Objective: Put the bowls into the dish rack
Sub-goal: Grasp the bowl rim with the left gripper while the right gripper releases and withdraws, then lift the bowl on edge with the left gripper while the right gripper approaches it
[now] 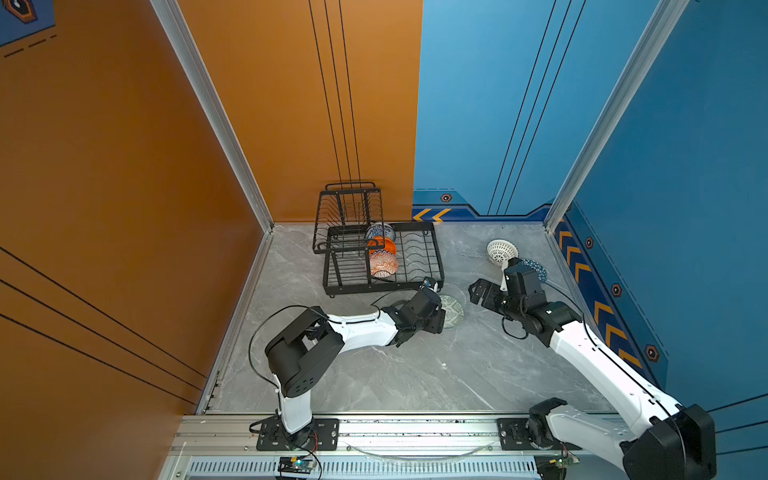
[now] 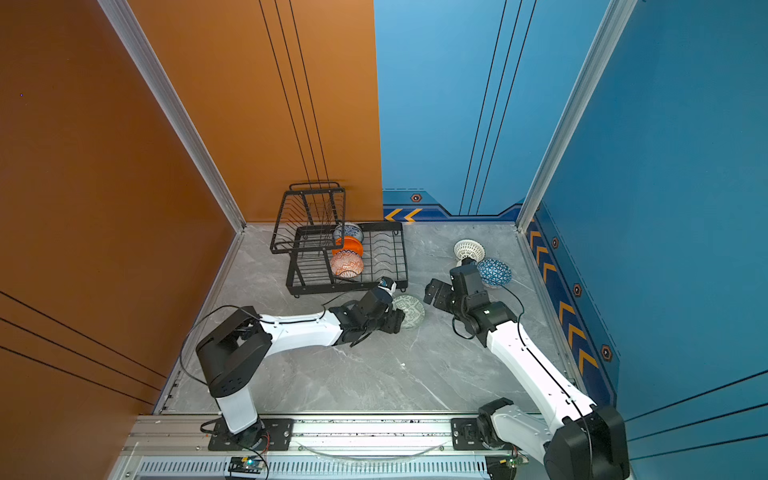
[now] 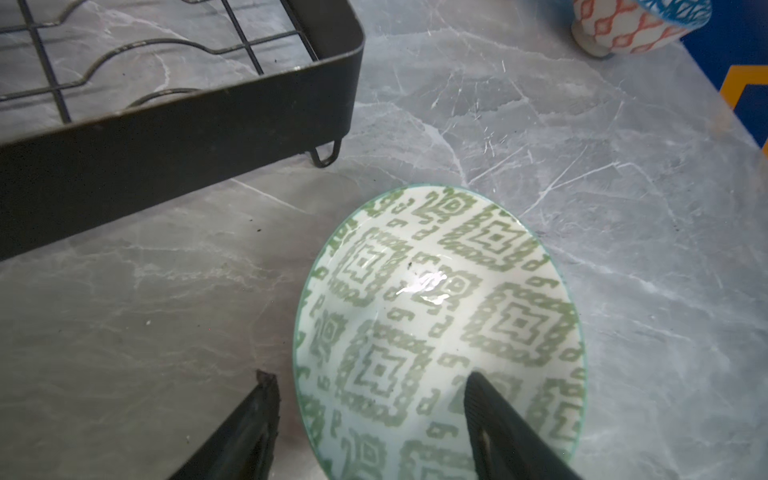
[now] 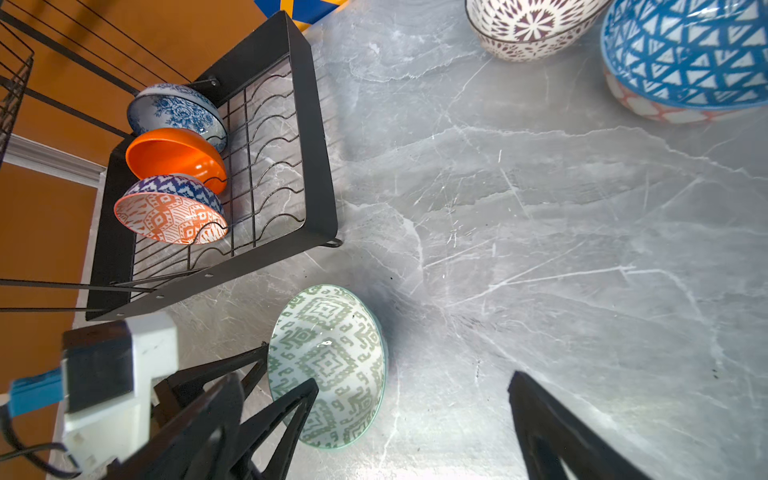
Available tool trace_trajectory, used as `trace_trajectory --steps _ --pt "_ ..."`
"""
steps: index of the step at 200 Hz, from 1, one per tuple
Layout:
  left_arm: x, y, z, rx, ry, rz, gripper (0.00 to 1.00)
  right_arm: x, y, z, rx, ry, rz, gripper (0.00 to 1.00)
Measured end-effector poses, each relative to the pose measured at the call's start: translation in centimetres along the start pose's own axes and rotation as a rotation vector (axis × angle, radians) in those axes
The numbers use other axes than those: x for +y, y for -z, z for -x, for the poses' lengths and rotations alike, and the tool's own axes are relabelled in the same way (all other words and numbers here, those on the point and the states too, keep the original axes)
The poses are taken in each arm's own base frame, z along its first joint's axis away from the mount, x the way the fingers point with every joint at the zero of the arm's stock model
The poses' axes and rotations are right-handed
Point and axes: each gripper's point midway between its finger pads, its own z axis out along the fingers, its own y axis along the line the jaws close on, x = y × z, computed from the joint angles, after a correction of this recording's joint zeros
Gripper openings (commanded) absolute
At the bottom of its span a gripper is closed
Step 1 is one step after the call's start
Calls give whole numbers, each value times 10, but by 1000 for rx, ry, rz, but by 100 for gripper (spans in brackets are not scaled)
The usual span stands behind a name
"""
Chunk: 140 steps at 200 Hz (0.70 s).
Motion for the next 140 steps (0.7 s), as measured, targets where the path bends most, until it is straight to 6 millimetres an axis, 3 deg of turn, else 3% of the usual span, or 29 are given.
trace_trajectory --steps 41,108,140 --pt "7 -4 -8 33 12 20 44 -4 7 6 -31 -27 27 100" --pt "11 -9 -9 42 35 33 12 -7 2 -4 -6 -50 42 100" --pt "6 -8 -2 13 52 15 4 -5 4 -3 -8 -67 59 100"
